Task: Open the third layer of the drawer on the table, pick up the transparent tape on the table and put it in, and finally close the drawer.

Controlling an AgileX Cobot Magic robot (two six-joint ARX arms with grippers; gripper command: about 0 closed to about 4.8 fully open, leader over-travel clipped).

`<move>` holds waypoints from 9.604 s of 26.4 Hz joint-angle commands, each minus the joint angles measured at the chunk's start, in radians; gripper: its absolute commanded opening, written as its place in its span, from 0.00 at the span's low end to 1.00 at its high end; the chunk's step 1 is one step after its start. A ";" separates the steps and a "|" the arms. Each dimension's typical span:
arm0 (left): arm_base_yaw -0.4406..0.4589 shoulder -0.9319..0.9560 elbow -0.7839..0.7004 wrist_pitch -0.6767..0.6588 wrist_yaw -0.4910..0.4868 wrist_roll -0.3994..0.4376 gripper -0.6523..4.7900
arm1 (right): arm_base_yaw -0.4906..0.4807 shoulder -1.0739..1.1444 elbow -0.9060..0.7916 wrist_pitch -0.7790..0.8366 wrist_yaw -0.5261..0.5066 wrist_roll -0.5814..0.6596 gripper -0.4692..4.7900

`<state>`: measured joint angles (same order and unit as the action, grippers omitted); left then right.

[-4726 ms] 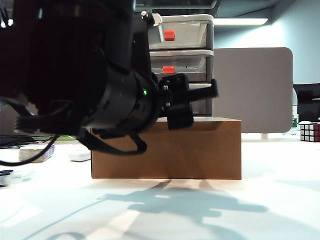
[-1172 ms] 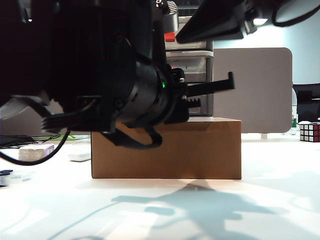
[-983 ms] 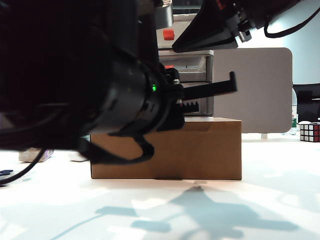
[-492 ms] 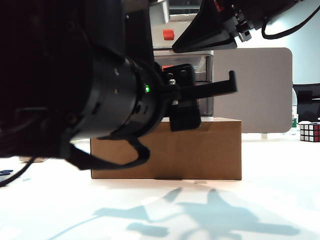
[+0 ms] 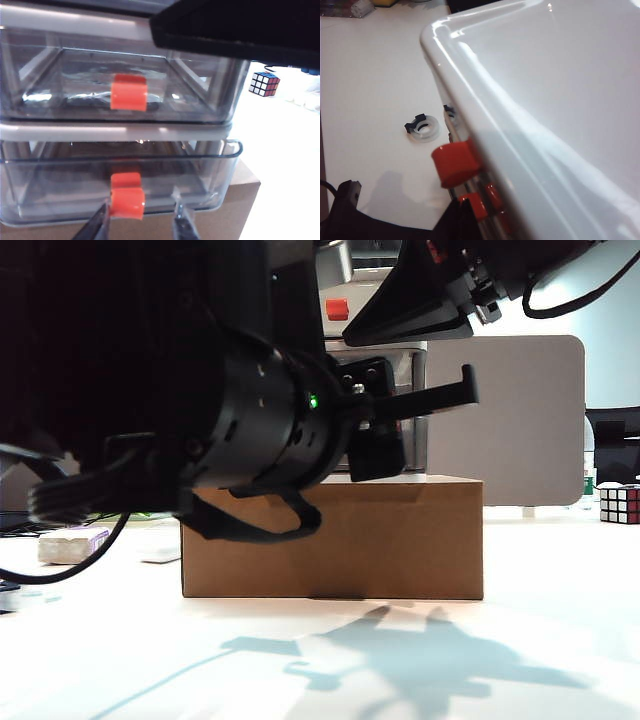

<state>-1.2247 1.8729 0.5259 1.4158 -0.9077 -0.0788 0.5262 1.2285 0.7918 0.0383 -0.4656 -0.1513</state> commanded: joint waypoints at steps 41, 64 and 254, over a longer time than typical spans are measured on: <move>-0.032 -0.002 0.020 -0.023 -0.070 0.027 0.11 | 0.001 -0.002 0.005 0.042 0.006 -0.006 0.08; -0.004 -0.002 0.023 -0.024 -0.004 0.041 0.39 | 0.001 0.003 0.005 0.040 0.019 -0.006 0.08; 1.225 -0.382 -0.272 -0.975 1.454 0.464 0.60 | 0.068 -0.011 -0.023 -0.132 -0.034 -0.007 0.08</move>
<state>0.0044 1.4818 0.2626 0.5587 0.5491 0.3962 0.5941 1.2213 0.7647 -0.1108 -0.4980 -0.1543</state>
